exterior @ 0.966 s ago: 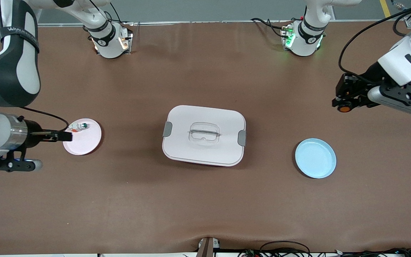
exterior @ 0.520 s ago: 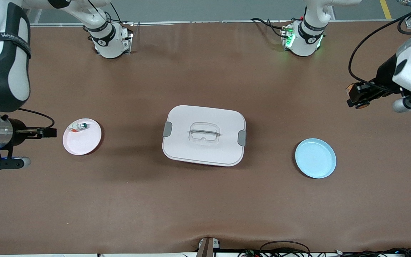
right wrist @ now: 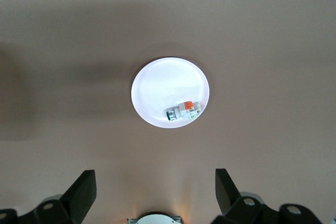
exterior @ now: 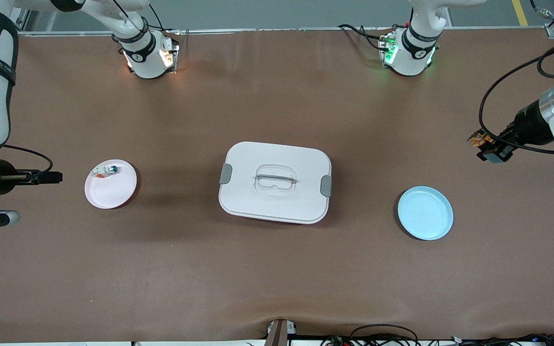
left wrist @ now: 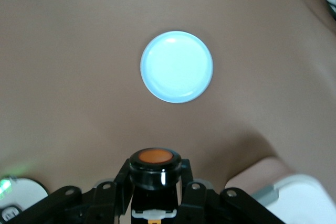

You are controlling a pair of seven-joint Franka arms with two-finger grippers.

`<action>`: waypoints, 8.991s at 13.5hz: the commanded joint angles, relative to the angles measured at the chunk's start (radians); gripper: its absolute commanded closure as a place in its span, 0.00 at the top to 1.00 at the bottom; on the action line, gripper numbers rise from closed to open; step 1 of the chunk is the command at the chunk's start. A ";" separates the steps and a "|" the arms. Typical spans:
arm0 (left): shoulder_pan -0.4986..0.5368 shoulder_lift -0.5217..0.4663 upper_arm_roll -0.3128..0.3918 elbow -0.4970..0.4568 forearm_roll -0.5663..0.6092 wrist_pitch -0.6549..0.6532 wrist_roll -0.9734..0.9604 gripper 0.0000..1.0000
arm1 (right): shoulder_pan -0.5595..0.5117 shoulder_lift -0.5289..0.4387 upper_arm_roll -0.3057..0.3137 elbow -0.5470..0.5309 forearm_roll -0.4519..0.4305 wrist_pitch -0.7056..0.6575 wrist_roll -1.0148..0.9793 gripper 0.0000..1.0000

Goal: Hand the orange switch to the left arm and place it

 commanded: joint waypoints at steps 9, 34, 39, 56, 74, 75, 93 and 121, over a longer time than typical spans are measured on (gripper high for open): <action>0.026 0.081 -0.008 -0.249 0.059 0.434 -0.538 0.00 | -0.030 -0.140 0.013 -0.104 -0.005 0.035 0.123 1.00; 0.019 0.346 -0.006 -0.446 0.094 0.885 -0.621 0.00 | -0.067 -0.246 0.018 -0.135 0.116 0.067 0.111 1.00; 0.026 0.392 -0.006 -0.446 0.094 0.937 -0.620 0.00 | -0.059 -0.246 0.019 -0.131 0.074 0.068 0.109 1.00; 0.036 0.414 -0.008 -0.464 0.093 0.999 -0.621 1.00 | -0.028 -0.498 0.021 -0.482 0.063 0.275 0.099 1.00; 0.039 0.294 -0.017 -0.473 0.093 0.873 0.516 1.00 | 0.007 -0.633 0.028 -0.612 0.010 0.335 0.094 1.00; 0.039 0.294 -0.017 -0.473 0.093 0.875 0.593 1.00 | 0.007 -0.634 0.028 -0.612 0.023 0.334 0.096 1.00; 0.081 -0.043 -0.017 -0.456 0.093 0.628 0.838 1.00 | 0.014 -0.656 0.028 -0.612 0.021 0.326 0.085 1.00; 0.061 -0.158 -0.034 -0.163 0.034 0.082 0.816 1.00 | 0.013 -0.647 0.030 -0.614 0.027 0.358 0.070 1.00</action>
